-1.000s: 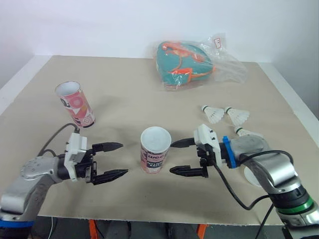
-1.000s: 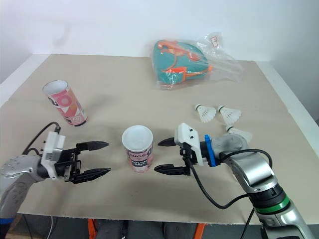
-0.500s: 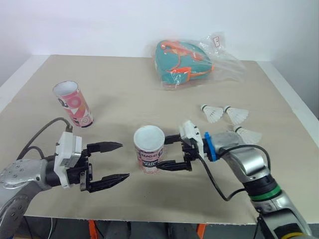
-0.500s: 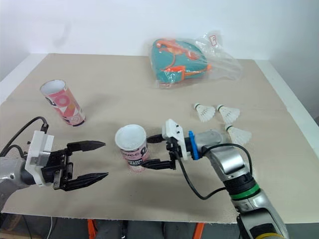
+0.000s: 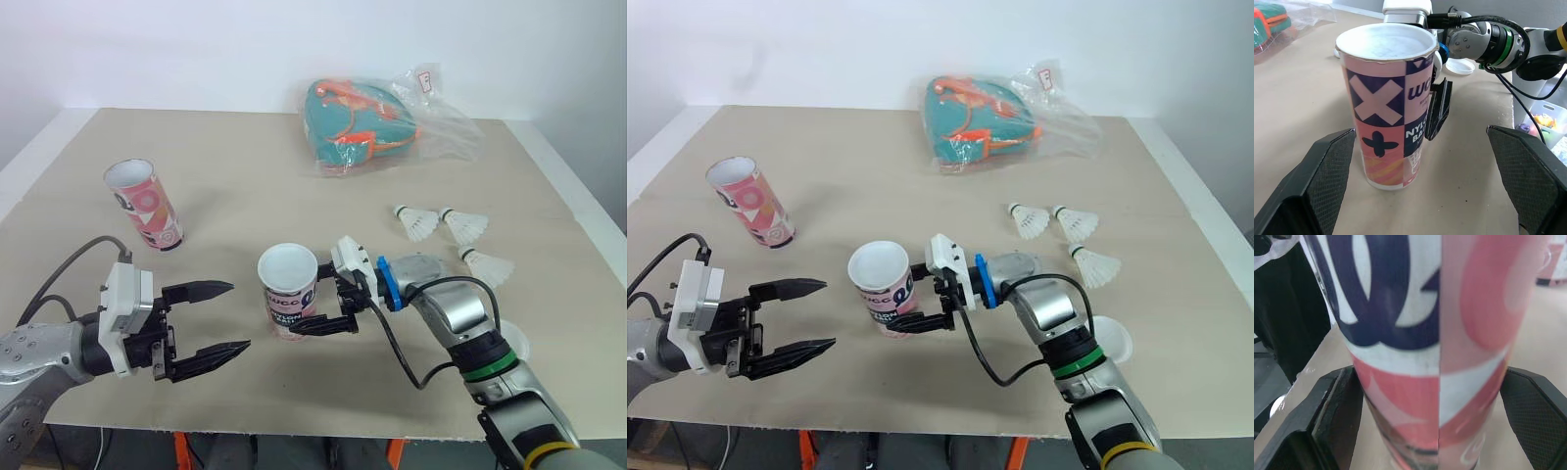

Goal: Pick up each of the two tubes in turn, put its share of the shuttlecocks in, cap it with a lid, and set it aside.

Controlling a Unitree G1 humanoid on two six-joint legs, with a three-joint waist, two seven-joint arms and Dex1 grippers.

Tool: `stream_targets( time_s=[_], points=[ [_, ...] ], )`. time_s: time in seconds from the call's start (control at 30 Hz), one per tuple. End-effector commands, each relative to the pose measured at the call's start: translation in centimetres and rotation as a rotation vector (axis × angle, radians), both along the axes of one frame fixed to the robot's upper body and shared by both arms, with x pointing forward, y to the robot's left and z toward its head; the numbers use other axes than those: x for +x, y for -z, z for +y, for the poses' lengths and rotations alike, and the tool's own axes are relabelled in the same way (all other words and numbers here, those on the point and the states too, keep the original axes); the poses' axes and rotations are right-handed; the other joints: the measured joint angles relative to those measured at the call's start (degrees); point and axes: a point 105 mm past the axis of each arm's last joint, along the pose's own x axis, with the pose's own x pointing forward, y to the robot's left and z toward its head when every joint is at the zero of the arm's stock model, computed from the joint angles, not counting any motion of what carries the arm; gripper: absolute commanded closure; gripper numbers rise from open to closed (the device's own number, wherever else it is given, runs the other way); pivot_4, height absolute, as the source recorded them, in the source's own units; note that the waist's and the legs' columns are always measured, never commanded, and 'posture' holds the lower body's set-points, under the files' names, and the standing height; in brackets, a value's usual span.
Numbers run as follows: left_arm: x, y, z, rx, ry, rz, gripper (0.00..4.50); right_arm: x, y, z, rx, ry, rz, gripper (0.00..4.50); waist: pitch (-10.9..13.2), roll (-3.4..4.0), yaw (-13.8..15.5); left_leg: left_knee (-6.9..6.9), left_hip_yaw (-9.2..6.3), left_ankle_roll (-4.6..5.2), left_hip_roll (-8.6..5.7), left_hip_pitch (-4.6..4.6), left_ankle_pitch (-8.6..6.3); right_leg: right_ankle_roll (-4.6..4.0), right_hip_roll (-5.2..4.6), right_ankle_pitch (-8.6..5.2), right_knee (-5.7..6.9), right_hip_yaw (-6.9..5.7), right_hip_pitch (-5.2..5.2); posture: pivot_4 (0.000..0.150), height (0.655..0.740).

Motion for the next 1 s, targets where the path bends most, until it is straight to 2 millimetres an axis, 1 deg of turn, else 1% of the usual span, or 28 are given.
stream_targets(
  time_s=[0.03, 0.07, 0.1, 0.17, 0.2, 0.33, 0.4, 0.47, 0.53, 0.57, 0.6, 0.63, 0.73, 0.77, 0.87, 0.93, 1.0],
  points=[
    [0.0, -0.5, -0.3, 0.006, 0.01, -0.035, 0.0, 0.1, -1.0, 0.4, 0.015, -0.032, -0.042, 0.5, 0.0, 0.0, 0.0, 0.0, 0.01, 0.0, 0.0, 0.0, 0.0, 0.0, 0.0, 0.0, 0.0, 0.0, 0.0, 0.15, 0.74],
    [0.0, -0.4, -0.3, 0.006, 0.011, -0.034, 0.0, 0.1, -1.0, 0.4, 0.014, -0.035, -0.041, 1.11, 0.0, 0.0, 0.0, 0.0, 0.01, 0.0, 0.0, 0.0, 0.0, -0.01, 0.0, 0.0, 0.0, 0.0, 0.0, 0.15, 0.74],
    [0.1, -0.4, -0.4, 0.005, 0.013, -0.033, 0.0, 0.1, -1.0, 0.4, 0.013, -0.035, -0.041, 1.24, 0.0, 0.0, 0.0, 0.0, 0.0, -0.01, 0.0, 0.0, 0.0, 0.0, 0.0, 0.0, 0.0, 0.0, 0.0, 0.15, 0.74],
    [0.2, -0.3, -0.5, 0.004, 0.016, -0.032, 0.0, 0.2, -1.1, 0.3, 0.011, -0.029, -0.041, 1.88, 0.0, 0.0, 0.0, 0.0, 0.0, -0.01, 0.0, 0.0, 0.0, 0.0, 0.0, 0.0, 0.0, 0.0, 0.0, 0.15, 0.74],
    [0.3, -0.3, -0.5, 0.005, 0.018, -0.032, 0.0, 0.3, -1.1, 0.2, 0.012, -0.019, -0.039, 2.05, 0.0, 0.0, 0.0, 0.0, 0.01, -0.01, 0.0, 0.0, 0.0, 0.0, 0.0, 0.0, 0.0, 0.0, 0.0, 0.15, 0.74],
    [0.7, 0.0, -0.8, 0.009, 0.034, -0.033, 0.0, 0.5, -1.7, -0.4, 0.024, 0.005, -0.035, 2.05, 0.0, 0.01, 0.0, 0.0, 0.0, -0.01, 0.0, 0.0, 0.0, -0.01, 0.01, 0.0, 0.01, 0.0, 0.01, 0.15, 0.74],
    [1.9, 0.0, -1.4, -0.005, 0.046, -0.057, 0.0, 0.7, -3.6, -1.5, 0.077, 0.041, -0.033, 2.05, 0.1, 0.1, 0.2, 0.01, 0.0, -0.03, 0.0, 0.0, 0.02, 0.0, 0.0, 0.01, 0.02, 0.0, 0.01, 0.15, 0.74],
    [3.0, -0.1, -2.0, -0.016, 0.054, -0.079, 0.0, 1.0, -5.0, -2.4, 0.113, 0.077, -0.04, 2.05, 0.1, 0.12, 0.4, 0.04, -0.06, -0.23, -0.06, -0.03, 0.14, 0.1, 0.0, 0.08, 0.03, -0.02, 0.01, 0.15, 0.74],
    [4.4, -0.8, -3.4, -0.063, 0.082, -0.114, 0.0, 2.3, -7.7, -4.9, 0.175, 0.195, -0.074, 2.05, 0.2, 0.12, 0.8, 0.08, -0.06, -0.24, -0.06, -0.03, 0.14, 0.12, 0.0, 0.11, 0.03, -0.01, 0.06, 0.15, 0.74],
    [5.2, -1.3, -4.3, -0.097, 0.107, -0.133, 0.0, 3.5, -9.4, -7.0, 0.212, 0.3, -0.104, 2.05, 0.2, 0.09, 0.8, 0.13, -0.06, -0.27, -0.08, -0.06, 0.17, 0.18, 0.0, 0.16, 0.04, -0.01, 0.06, 0.15, 0.74],
    [5.9, -1.8, -5.1, -0.124, 0.119, -0.149, 0.0, 4.7, -10.6, -9.1, 0.239, 0.408, -0.131, 2.05, 0.3, 0.1, 1.2, 0.16, -0.06, -0.27, -0.08, -0.08, 0.18, 0.19, 0.0, 0.18, 0.04, -0.01, 0.06, 0.15, 0.74],
    [6.5, -2.1, -5.7, -0.141, 0.125, -0.158, 0.0, 5.7, -11.5, -11.1, 0.26, 0.515, -0.159, 2.05, 0.3, 0.09, 1.4, 0.23, -0.08, -0.26, -0.11, -0.12, 0.19, 0.24, 0.0, 0.23, 0.02, -0.01, 0.08, 0.15, 0.74],
    [8.0, -2.5, -6.8, -0.15, 0.121, -0.179, 0.0, 8.2, -13.2, -16.6, 0.307, 0.804, -0.221, 2.05, 0.3, 0.02, 1.4, 0.31, -0.06, -0.25, -0.13, -0.16, 0.2, 0.29, -0.01, 0.29, -0.05, 0.05, 0.11, 0.15, 0.74],
    [8.7, -2.4, -7.3, -0.144, 0.116, -0.187, 0.0, 8.9, -13.8, -18.9, 0.332, 0.916, -0.237, 2.05, 0.3, 0.02, 1.4, 0.3, -0.05, -0.23, -0.13, -0.15, 0.18, 0.29, 0.0, 0.28, -0.06, 0.07, 0.11, 0.15, 0.74],
    [10.2, -2.6, -8.7, -0.153, 0.098, -0.202, 0.0, 9.7, -15.0, -24.4, 0.376, 1.188, -0.297, 2.05, 0.3, 0.06, 1.2, 0.17, -0.04, -0.18, -0.14, -0.15, 0.16, 0.25, 0.02, 0.26, -0.05, 0.12, 0.04, 0.15, 0.74],
    [11.1, -2.5, -9.9, -0.161, 0.1, -0.196, 0.0, 9.7, -14.4, -28.2, 0.331, 1.373, -0.322, 2.05, 0.3, 0.16, 1.3, 0.12, 0.0, -0.17, -0.18, -0.16, 0.15, 0.26, 0.0, 0.26, -0.04, 0.17, 0.01, 0.15, 0.74],
    [11.7, -2.5, -11.0, -0.181, 0.106, -0.184, 0.0, 9.5, -13.6, -30.8, 0.312, 1.5, -0.311, 2.05, 0.3, 0.23, 1.2, 0.09, 0.02, -0.17, -0.24, -0.17, 0.15, 0.29, -0.06, 0.24, -0.05, 0.18, -0.01, 0.15, 0.74]
  ],
)
